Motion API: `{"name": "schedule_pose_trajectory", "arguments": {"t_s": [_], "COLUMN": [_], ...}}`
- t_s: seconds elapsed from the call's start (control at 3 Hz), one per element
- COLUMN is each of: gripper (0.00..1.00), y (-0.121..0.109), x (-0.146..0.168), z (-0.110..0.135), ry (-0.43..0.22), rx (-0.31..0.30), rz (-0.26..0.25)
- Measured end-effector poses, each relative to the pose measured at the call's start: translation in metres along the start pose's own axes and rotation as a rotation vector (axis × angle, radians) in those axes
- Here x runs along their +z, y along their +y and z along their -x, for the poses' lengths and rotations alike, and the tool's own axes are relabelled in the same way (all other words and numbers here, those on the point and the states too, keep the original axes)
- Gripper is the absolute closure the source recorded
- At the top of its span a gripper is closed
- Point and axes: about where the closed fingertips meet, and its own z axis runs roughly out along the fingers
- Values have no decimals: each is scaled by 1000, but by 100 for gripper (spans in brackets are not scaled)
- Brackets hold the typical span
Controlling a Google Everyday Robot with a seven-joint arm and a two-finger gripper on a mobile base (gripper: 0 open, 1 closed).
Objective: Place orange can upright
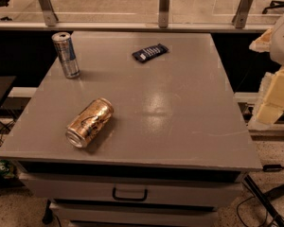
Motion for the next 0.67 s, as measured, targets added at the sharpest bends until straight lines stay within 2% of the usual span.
{"name": "schedule_pose_trajectory", "arguments": {"t_s": [0.33, 0.67], "gripper": [0, 0], "y": [0, -6], "x": [0, 6], "z": [0, 21], "ry": [0, -22], "rx": [0, -67], "rz": [0, 7]}}
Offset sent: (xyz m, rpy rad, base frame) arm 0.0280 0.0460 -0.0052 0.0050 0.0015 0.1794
